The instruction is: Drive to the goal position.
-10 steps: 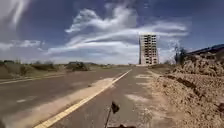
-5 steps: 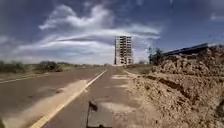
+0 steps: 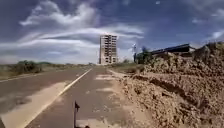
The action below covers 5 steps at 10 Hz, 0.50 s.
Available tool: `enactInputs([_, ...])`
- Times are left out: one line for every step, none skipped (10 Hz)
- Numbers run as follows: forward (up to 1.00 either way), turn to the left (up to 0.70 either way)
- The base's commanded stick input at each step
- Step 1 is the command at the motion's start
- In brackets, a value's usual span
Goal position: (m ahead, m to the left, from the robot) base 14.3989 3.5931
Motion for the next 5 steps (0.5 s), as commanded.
enactInputs([1.0, 0.0])
enactInputs([1.0, 0.0])
enactInputs([1.0, 0.0])
enactInputs([1.0, 0.0])
enactInputs([1.0, 0.02])
